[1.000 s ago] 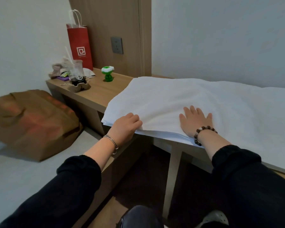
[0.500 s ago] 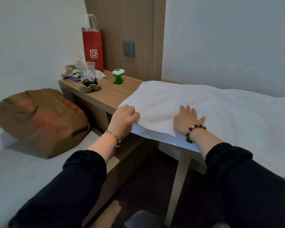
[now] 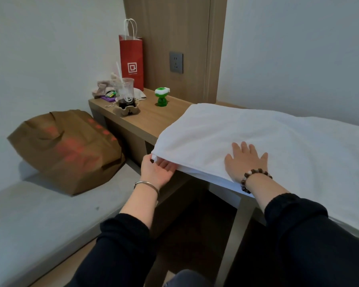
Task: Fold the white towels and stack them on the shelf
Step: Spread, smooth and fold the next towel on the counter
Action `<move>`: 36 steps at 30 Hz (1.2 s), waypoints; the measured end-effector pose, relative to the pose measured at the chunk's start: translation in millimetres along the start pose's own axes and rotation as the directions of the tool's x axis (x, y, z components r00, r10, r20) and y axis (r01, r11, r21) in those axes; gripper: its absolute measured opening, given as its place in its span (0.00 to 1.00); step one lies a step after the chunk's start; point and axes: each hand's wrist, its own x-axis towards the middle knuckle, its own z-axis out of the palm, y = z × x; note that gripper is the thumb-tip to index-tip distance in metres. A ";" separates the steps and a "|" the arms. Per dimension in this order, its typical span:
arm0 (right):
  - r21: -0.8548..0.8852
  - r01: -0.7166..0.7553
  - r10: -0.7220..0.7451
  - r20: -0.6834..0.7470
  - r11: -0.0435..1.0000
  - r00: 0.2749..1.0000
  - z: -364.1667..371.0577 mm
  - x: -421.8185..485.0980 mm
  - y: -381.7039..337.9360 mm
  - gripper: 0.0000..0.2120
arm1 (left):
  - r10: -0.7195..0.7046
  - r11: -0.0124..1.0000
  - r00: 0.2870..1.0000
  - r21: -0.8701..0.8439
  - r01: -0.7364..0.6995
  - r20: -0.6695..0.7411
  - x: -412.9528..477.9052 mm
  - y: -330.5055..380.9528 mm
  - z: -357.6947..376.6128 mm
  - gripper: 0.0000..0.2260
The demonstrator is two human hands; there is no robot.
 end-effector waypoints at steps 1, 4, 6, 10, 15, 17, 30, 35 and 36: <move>0.003 -0.001 0.001 -0.002 1.000 1.000 0.3 0.0 -0.1 0.27 | -0.013 1.000 0.999 -0.007 0.013 0.037 -1.5 2.8 3.4 0.20; 0.008 0.000 0.000 -0.008 1.000 1.000 0.3 -0.8 0.0 0.27 | -0.055 0.990 0.995 0.136 0.043 0.083 -4.9 7.5 23.3 0.20; 0.005 -0.001 0.001 -0.008 1.000 1.000 -0.6 -1.6 -0.2 0.27 | -0.060 0.988 0.997 0.143 0.051 0.058 -8.2 11.6 39.2 0.19; 0.013 0.008 -0.007 -0.006 1.000 1.000 -2.1 -2.1 1.1 0.27 | 0.136 0.960 0.985 0.231 -0.158 0.108 -6.9 34.2 66.8 0.15; 0.018 0.007 -0.007 -0.003 1.000 1.000 -2.9 -2.3 2.0 0.27 | 0.276 0.930 0.959 0.270 -0.248 -0.070 6.3 38.7 41.6 0.11; 0.015 0.002 -0.002 -0.008 1.000 1.000 -2.4 -1.6 0.7 0.28 | 0.243 0.953 0.949 0.234 -0.194 -0.202 11.5 27.0 13.8 0.11; 0.001 -0.001 0.001 -0.029 1.000 1.000 1.4 1.0 1.5 0.28 | 0.198 0.937 0.973 0.316 -0.151 -0.122 5.3 -16.4 -0.3 0.13; -0.013 -0.005 0.004 -0.031 1.000 1.000 3.7 3.2 1.6 0.28 | 0.004 0.964 0.970 0.259 0.061 -0.241 -5.3 -42.1 6.8 0.23; -0.017 -0.003 0.003 -0.024 1.000 1.000 4.6 4.3 1.9 0.29 | -0.077 0.979 0.980 0.170 0.109 -0.182 -8.9 -44.3 8.6 0.24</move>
